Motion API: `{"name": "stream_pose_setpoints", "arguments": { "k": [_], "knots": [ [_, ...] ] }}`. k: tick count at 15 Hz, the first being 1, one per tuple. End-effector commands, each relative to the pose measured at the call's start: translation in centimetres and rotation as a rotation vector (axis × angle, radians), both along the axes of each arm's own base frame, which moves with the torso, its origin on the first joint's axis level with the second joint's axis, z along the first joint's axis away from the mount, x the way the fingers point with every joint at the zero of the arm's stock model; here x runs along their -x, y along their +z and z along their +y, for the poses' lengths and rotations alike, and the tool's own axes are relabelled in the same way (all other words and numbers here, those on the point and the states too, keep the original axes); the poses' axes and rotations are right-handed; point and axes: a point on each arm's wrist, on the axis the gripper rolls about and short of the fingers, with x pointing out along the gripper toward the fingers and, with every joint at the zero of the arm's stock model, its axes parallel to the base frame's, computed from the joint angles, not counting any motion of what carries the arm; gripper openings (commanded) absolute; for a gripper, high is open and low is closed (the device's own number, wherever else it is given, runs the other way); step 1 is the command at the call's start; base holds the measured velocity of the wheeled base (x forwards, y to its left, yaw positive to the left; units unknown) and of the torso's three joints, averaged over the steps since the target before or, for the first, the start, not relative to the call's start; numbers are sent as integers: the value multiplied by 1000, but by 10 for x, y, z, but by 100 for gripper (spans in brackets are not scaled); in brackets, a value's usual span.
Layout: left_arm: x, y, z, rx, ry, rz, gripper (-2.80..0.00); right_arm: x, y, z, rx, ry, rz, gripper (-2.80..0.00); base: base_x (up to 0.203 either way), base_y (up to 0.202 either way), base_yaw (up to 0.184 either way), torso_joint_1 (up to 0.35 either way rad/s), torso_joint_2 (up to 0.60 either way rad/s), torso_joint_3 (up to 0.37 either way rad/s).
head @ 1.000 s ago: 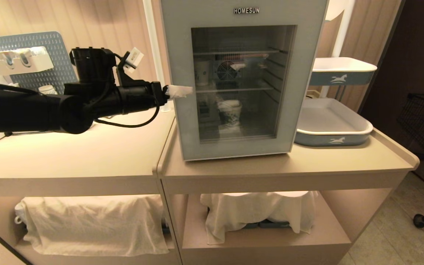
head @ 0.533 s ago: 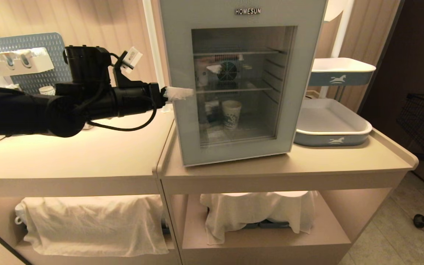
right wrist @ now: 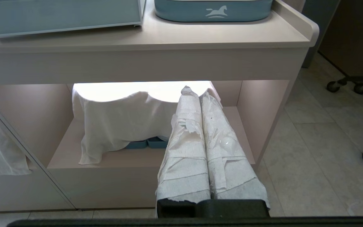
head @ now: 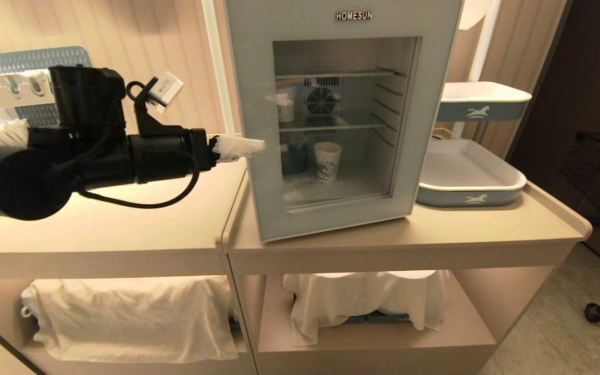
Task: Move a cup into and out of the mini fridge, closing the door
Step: Open the freezer door
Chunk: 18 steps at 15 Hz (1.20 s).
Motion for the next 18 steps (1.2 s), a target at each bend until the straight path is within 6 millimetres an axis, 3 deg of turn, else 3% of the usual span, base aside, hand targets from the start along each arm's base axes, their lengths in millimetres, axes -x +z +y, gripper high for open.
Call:
{"name": "stream_pose_setpoints", "arguments": {
  "k": [1, 9, 14, 18],
  "knots": [
    [23, 10, 2, 5, -11, -12, 0, -1, -5, 0, 0, 0, 20, -280, 0, 0, 0, 0, 0, 0],
    [36, 15, 9, -8, 17, -7, 0, -1, -5, 0, 0, 0, 20, -280, 0, 0, 0, 0, 0, 0],
    [29, 19, 15, -17, 100, 3, 0, -1, -5, 0, 1, 0, 20, -280, 0, 0, 0, 0, 0, 0],
    [6, 17, 13, -18, 116, -2, 0, -1, -5, 0, 0, 0, 20, -280, 0, 0, 0, 0, 0, 0]
  ]
}}
